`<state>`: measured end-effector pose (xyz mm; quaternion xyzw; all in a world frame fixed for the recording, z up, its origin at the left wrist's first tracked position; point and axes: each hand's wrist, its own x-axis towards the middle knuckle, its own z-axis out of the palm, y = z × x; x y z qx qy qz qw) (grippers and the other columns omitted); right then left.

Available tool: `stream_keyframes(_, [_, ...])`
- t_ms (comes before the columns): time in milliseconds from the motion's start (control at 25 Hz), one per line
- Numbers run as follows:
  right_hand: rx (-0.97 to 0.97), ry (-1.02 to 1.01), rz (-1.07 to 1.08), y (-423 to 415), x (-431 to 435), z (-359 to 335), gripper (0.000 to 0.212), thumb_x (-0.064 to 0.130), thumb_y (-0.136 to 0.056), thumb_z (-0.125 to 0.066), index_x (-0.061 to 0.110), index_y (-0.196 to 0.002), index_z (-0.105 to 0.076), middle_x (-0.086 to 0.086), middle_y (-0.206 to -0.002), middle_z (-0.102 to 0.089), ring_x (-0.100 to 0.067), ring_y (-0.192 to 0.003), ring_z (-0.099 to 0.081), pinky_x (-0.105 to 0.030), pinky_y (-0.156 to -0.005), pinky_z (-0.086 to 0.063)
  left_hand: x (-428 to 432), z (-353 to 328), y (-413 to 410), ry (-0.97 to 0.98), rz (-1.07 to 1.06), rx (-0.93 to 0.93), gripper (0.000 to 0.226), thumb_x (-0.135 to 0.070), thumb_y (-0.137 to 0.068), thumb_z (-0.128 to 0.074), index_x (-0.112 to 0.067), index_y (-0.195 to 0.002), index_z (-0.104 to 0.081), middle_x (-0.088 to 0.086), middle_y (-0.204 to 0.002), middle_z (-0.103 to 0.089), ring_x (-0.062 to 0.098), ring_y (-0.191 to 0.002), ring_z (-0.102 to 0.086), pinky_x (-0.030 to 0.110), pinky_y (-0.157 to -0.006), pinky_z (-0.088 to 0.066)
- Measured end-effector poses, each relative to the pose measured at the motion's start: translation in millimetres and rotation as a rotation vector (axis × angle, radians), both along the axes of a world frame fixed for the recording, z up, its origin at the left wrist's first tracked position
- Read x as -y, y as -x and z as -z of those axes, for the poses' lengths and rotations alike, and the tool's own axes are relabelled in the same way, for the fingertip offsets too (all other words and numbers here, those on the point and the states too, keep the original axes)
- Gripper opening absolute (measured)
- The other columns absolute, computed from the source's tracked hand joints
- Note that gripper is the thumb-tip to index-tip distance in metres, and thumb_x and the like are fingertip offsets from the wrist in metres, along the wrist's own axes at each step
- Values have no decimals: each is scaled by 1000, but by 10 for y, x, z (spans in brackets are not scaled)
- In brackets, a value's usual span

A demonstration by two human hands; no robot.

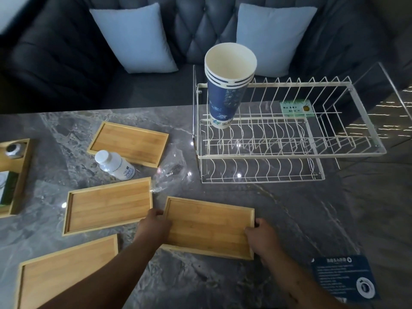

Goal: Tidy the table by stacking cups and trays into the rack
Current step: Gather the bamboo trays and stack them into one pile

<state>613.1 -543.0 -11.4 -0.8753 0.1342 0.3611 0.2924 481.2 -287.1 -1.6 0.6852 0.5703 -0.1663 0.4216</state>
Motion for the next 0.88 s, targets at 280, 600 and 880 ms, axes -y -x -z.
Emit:
stream_keyframes(280, [-134,-153,151,-45,235,-68,38,15,-92,-61,12,-130,-54,-2,-100,-62,-16,-84,-58,-29,-58,-43,39,-78,41,86,-72,36,62,-31,-67,-77,-12,-122,-55,15,-111,-66,33,-98,-66,47,-84,-59])
stream_keyframes(600, [-189,-303,298,-142,629,-105,32,22,-101,-55,11,-131,-56,-11,-115,-65,-32,-102,-63,-52,-94,-53,215,-251,-93,245,33,56,42,-47,-97,-59,-7,-86,-68,9,-81,-65,23,-70,-59,29,-59,-42])
stream_keyframes(880, [-162,-444,407,-165,849,-247,34,18,-102,-54,15,-136,-55,-15,-122,-64,-38,-110,-61,-59,-102,-48,224,-479,-256,398,81,191,20,-33,-88,-70,-14,-82,-69,7,-72,-66,19,-60,-57,26,-53,-36])
